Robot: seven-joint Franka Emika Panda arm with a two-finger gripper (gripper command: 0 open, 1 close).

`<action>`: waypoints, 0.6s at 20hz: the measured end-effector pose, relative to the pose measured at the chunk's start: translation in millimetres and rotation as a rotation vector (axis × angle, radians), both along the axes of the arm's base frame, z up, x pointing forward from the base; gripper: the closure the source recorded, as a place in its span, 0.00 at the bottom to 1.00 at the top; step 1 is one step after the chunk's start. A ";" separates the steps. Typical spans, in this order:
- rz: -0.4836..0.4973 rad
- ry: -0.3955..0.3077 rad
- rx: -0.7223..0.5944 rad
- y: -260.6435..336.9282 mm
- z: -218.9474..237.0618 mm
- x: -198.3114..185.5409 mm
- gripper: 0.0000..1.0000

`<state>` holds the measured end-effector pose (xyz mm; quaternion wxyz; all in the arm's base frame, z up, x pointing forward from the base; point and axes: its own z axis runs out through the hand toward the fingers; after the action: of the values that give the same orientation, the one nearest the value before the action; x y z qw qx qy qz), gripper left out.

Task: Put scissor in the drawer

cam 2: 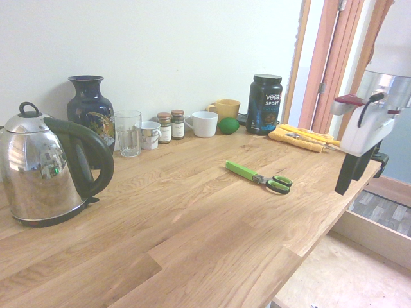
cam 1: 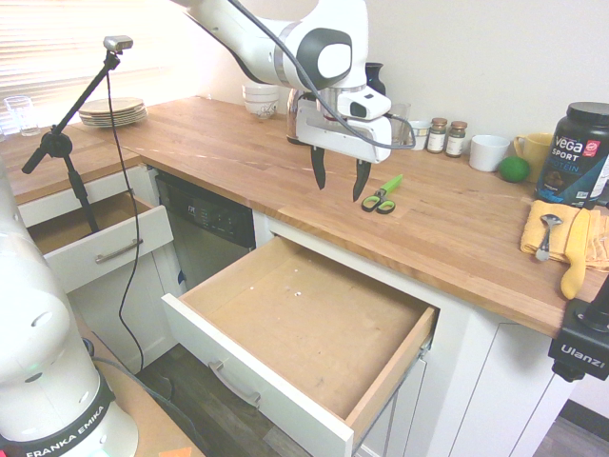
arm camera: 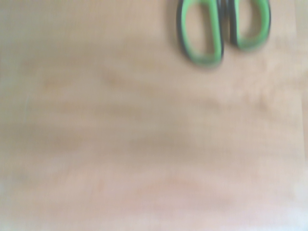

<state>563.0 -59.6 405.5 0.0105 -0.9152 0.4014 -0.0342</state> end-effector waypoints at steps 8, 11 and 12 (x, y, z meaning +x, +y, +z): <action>-0.021 0.022 -0.013 -11.5 -1.5 97.7 0.00; -0.027 0.018 -0.020 -9.9 -0.4 126.5 0.00; -0.028 0.017 -0.023 -9.0 -0.1 134.4 0.00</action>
<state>697.3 -68.5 405.4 -0.0038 -0.9099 0.4137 -0.0312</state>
